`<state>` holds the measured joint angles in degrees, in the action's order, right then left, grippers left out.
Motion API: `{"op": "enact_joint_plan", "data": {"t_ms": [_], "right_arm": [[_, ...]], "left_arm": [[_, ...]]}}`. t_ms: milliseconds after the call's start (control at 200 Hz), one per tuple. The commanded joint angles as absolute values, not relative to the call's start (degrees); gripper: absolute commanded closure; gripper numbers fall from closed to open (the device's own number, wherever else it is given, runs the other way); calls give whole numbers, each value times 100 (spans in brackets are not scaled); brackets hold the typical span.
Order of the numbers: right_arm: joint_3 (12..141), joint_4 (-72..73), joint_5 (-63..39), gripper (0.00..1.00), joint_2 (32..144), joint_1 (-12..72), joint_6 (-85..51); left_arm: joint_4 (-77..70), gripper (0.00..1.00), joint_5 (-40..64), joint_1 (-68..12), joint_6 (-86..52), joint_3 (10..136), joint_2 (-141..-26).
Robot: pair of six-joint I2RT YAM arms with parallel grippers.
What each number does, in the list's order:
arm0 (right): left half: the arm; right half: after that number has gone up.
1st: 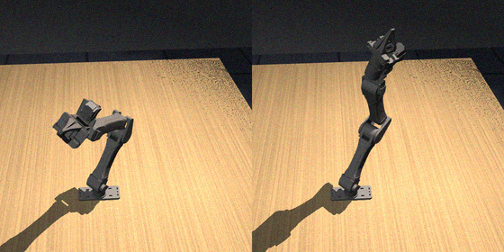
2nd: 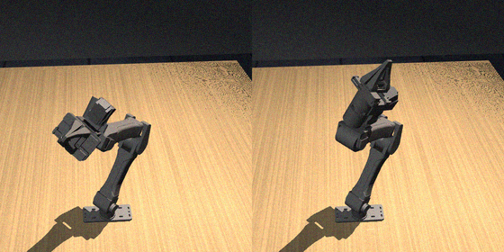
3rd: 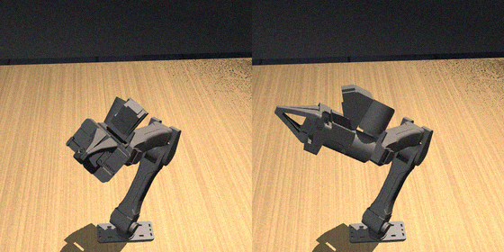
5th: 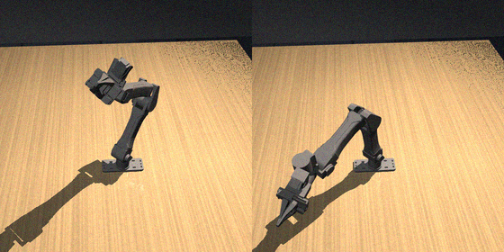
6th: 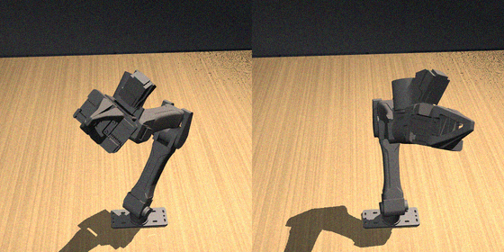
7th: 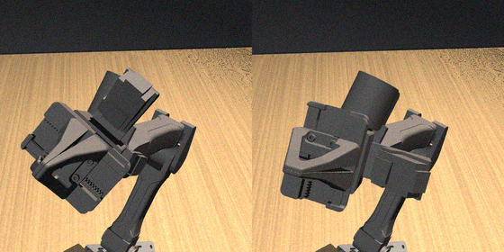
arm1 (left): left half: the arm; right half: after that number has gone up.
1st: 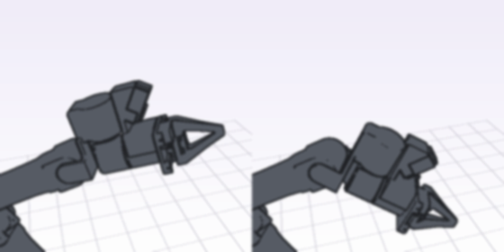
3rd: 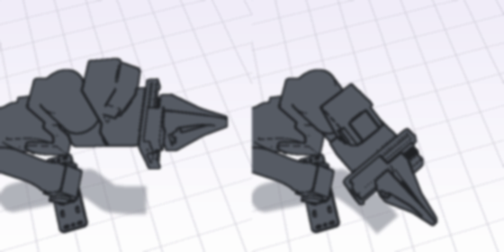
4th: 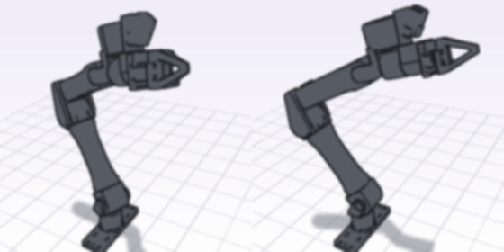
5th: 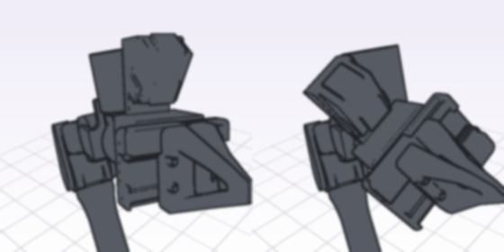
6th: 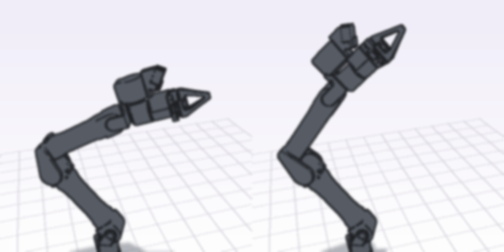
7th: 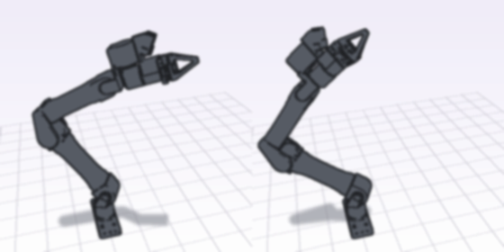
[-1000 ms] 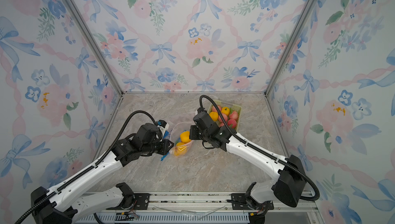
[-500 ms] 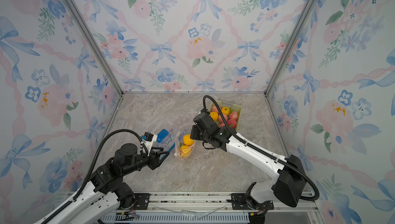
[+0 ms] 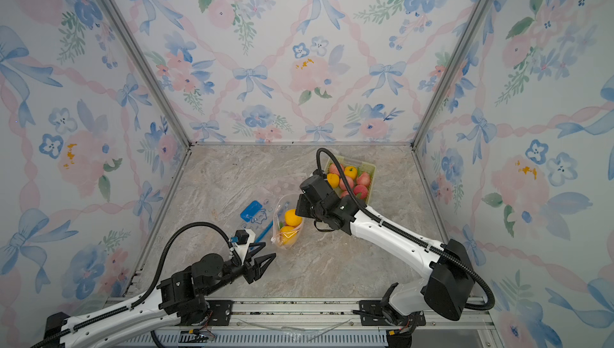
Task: Place the peach in a zip-top bag and seal the zipper
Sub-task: Pick up the zipper food storage bag at the center of the board.
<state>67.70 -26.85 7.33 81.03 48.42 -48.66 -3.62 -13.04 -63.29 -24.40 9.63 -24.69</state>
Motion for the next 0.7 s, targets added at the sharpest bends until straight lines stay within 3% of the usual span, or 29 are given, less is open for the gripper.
{"op": "enact_joint_plan", "data": {"t_ms": [0, 85, 695], "right_arm": [[6777, -2675, 793, 100, 8157, 4809, -4964], [6767, -2637, 796, 100, 8156, 4811, -4975], [6776, -2523, 738, 100, 8235, 4793, -4984]], "left_arm": [[-1633, 41, -2191, -6407, -2223, 671, -2639], [-2155, 45, -2305, -6406, -2110, 544, -2833], [-4092, 46, -2046, -6407, -1259, 325, -4509]]}}
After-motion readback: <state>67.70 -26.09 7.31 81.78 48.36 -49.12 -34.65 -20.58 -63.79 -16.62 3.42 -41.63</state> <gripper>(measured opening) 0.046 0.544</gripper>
